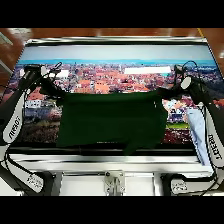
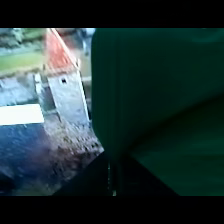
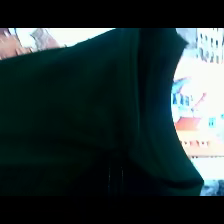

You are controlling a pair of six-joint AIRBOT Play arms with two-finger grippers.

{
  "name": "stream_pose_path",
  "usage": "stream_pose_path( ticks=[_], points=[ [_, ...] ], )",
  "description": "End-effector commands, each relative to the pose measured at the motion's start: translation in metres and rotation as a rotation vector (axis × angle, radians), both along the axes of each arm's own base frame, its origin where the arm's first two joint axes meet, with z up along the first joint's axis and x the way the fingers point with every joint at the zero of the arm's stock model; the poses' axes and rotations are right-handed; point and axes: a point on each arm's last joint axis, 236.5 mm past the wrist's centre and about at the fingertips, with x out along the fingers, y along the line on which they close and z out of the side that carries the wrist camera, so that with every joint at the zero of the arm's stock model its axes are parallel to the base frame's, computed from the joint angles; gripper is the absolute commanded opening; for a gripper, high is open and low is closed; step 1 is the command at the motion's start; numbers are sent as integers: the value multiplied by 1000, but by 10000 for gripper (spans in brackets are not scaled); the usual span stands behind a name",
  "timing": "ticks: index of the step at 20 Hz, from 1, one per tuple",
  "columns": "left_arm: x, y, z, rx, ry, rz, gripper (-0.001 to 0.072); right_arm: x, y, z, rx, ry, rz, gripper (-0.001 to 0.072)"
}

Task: Fold the shirts.

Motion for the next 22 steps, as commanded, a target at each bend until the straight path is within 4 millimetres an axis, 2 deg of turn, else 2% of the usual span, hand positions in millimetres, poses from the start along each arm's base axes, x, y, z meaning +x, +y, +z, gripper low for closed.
stream_pose_path(
  ticks=[1, 4, 6, 7, 8, 9, 10, 11, 13, 14, 15, 17, 18, 19, 20, 22],
  points=[
    [-22, -8, -1, -48, 97, -4, 51, -41, -17, -20, -31, 190, -20, 71],
    [-22, -36, -3, -170, 102, 12, 51, -29, -8, -28, 19, 165, -62, 71],
    [-32, -31, -10, -164, 158, 80, 51, -29, -5, -31, 42, 176, -97, 71],
    [-39, -31, -10, -181, 197, 123, 63, -29, -3, -30, 52, 177, -110, 111],
    [-48, -33, -6, -215, 239, 141, 255, -29, -4, -28, 56, 173, -113, 293],
    [-57, -31, 0, -224, 272, 178, 555, -35, -3, -23, 56, 191, -99, 497],
    [-66, -25, 9, -221, 302, 209, 669, -45, -5, -14, 37, 216, -52, 522],
    [-73, -19, 21, -223, 316, 219, 668, -57, -12, -3, 4, 244, -6, 522],
    [-85, -7, 54, -228, 300, 242, 667, -94, -47, 28, -95, 323, 21, 538],
    [-97, -2, 74, -227, 295, 278, 668, -112, -69, 43, -135, 355, -9, 628],
    [-105, 3, 88, -229, 267, 305, 668, -131, -91, 59, -154, 370, -50, 635],
    [-125, 10, 100, -238, 185, 336, 668, -165, -125, 77, -140, 338, -141, 635],
    [-143, 9, 95, -256, 166, 362, 666, -184, -135, 78, -110, 320, -191, 635],
    [-162, 3, 84, -291, 170, 389, 661, -195, -134, 74, -40, 280, -257, 635],
    [-183, 0, 67, -316, 177, 423, 661, -198, -120, 67, 58, 239, -279, 636],
    [-219, 5, 31, -332, 188, 517, 664, -206, -82, 49, 208, 228, -216, 636]
  ],
)
